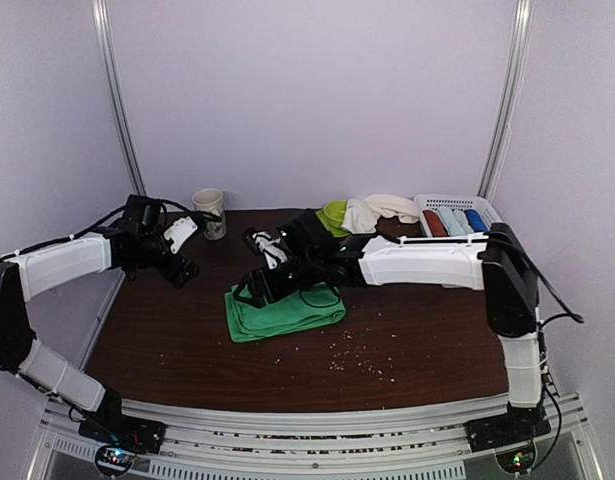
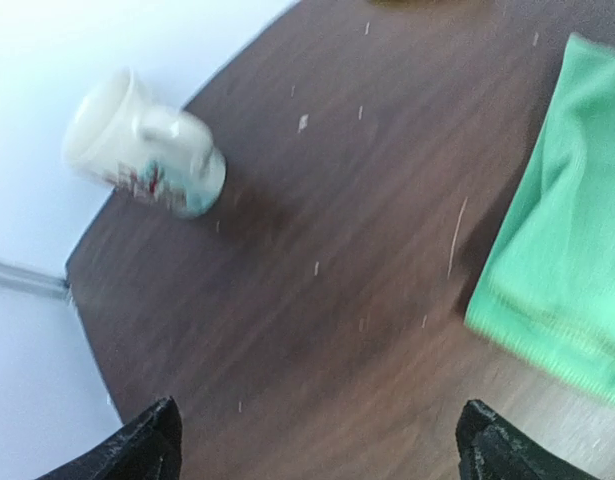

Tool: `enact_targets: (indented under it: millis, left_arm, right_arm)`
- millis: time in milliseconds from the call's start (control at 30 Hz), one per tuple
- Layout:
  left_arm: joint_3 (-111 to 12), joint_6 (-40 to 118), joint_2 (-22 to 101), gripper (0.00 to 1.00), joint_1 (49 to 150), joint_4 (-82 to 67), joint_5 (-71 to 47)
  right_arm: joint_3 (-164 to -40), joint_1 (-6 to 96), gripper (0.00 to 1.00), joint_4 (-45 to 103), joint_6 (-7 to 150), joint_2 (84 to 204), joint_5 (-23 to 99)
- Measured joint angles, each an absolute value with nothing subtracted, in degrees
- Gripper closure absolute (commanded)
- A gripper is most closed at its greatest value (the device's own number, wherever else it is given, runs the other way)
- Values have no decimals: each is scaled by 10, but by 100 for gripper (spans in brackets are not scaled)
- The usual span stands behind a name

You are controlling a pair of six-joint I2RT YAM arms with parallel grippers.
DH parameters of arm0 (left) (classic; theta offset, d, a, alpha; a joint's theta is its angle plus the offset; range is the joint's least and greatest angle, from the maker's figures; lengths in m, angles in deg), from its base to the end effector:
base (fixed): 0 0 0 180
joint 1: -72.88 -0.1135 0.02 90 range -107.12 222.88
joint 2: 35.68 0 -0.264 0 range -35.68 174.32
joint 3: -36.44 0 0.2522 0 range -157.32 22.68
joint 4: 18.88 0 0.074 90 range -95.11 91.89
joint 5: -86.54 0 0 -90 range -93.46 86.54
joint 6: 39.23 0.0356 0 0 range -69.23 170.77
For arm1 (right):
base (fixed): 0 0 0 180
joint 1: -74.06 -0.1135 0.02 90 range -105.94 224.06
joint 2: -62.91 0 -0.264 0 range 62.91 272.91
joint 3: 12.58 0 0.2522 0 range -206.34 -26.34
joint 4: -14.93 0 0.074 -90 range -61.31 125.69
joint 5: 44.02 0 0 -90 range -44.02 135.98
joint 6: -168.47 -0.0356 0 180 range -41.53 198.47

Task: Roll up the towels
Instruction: Fold the towel at the center of the board.

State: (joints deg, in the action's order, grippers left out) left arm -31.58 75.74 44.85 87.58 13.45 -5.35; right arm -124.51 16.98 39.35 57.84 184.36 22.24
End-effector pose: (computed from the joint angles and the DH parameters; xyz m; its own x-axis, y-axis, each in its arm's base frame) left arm 0.2903 -0.0774 0.2420 -0.5017 0.5678 -0.6526 0.5383 0.7955 0.2783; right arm 0.2569 0.4232 0.2375 -0.6187 -0.3621 -0.6972 -0.7821 0.3683 0.5027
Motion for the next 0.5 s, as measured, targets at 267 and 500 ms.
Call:
enact_targets:
  millis: [267, 500]
  left_arm:
    - [-466, 711, 578, 9, 885, 156, -164]
    - [-484, 702, 662, 13, 922, 193, -204]
  right_arm:
    - [-1062, 164, 31, 337, 676, 1711, 345]
    - [-992, 159, 31, 334, 691, 1709, 452]
